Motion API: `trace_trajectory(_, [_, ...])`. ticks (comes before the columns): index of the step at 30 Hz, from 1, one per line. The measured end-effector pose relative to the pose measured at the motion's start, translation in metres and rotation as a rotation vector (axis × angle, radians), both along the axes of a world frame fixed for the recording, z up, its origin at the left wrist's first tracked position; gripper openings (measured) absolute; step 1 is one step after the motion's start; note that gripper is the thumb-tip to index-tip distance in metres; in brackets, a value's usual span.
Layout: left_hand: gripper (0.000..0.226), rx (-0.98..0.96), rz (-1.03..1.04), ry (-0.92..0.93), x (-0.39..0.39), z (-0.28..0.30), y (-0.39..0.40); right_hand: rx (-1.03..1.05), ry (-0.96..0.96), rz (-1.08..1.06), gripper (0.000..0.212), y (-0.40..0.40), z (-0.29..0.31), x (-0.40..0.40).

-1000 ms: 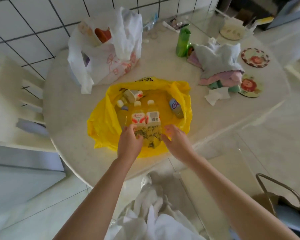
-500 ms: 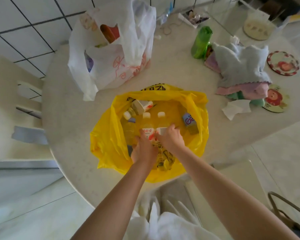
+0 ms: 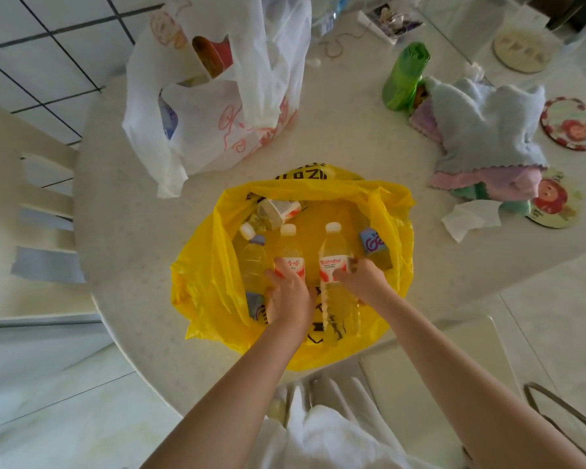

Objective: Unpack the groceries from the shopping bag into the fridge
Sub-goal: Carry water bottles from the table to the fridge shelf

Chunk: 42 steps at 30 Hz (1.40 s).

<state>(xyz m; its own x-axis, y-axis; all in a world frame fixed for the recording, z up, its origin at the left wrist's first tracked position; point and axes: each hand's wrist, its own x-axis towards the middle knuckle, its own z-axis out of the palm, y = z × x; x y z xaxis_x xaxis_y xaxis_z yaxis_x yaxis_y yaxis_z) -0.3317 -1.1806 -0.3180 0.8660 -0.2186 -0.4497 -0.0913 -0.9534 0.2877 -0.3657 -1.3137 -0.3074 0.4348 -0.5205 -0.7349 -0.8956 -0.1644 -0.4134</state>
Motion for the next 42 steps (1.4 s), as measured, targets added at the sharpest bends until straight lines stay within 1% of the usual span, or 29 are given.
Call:
trace_trajectory(2, [0.067,-0.005,-0.001,-0.014,0.002,-0.003,-0.002,0.02,-0.026,-0.009,0.056,0.002,-0.002,-0.002])
trace_trajectory(4, [0.066,0.016,-0.028,-0.029,0.005,-0.004,-0.004,0.0,-0.039,0.025,0.07,0.006,-0.006,-0.003])
trace_trajectory(7, [0.078,-0.002,0.007,0.007,0.008,-0.001,-0.005,-0.056,-0.036,0.047,0.087,0.013,-0.008,-0.003])
trace_trajectory(9, [0.087,-0.062,0.055,0.05,0.01,0.002,-0.004,-0.057,-0.036,0.047,0.087,0.015,-0.008,-0.002])
trace_trajectory(12, [0.097,-0.193,0.136,0.146,0.016,0.006,-0.003,-0.049,-0.07,0.036,0.077,0.012,-0.006,-0.002])
trace_trajectory(16, [0.097,-0.364,0.243,0.187,0.022,0.01,0.004,-0.056,-0.165,0.022,0.073,0.014,0.002,-0.008])
trace_trajectory(18, [0.09,-0.425,0.25,0.151,0.022,0.012,0.011,-0.06,-0.254,0.002,0.07,0.018,0.009,-0.014])
trace_trajectory(22, [0.077,-0.513,0.262,-0.025,0.015,0.03,0.022,-0.119,-0.495,-0.028,0.075,0.029,0.03,-0.031])
trace_trajectory(25, [0.077,-0.595,0.304,-0.119,0.006,0.056,0.031,-0.136,-0.637,-0.044,0.083,0.038,0.058,-0.041])
trace_trajectory(27, [0.079,-0.681,0.348,-0.184,-0.004,0.073,0.04,-0.142,-0.721,-0.047,0.086,0.045,0.077,-0.05])
trace_trajectory(30, [0.077,-0.81,0.408,-0.274,-0.028,0.097,0.056,-0.077,-0.853,-0.049,0.087,0.054,0.101,-0.067])
trace_trajectory(33, [0.075,-0.917,0.467,-0.314,-0.058,0.122,0.074,-0.047,-0.948,0.013,0.087,0.063,0.119,-0.09])
trace_trajectory(37, [0.079,-0.965,0.562,-0.333,-0.105,0.14,0.103,-0.023,-1.067,0.121,0.088,0.08,0.13,-0.126])
trace_trajectory(40, [0.084,-0.95,0.626,-0.343,-0.145,0.14,0.123,0.06,-1.071,0.208,0.084,0.096,0.123,-0.151])
trace_trajectory(42, [0.082,-0.932,0.675,-0.339,-0.172,0.138,0.138,0.111,-1.044,0.276,0.086,0.109,0.118,-0.166])
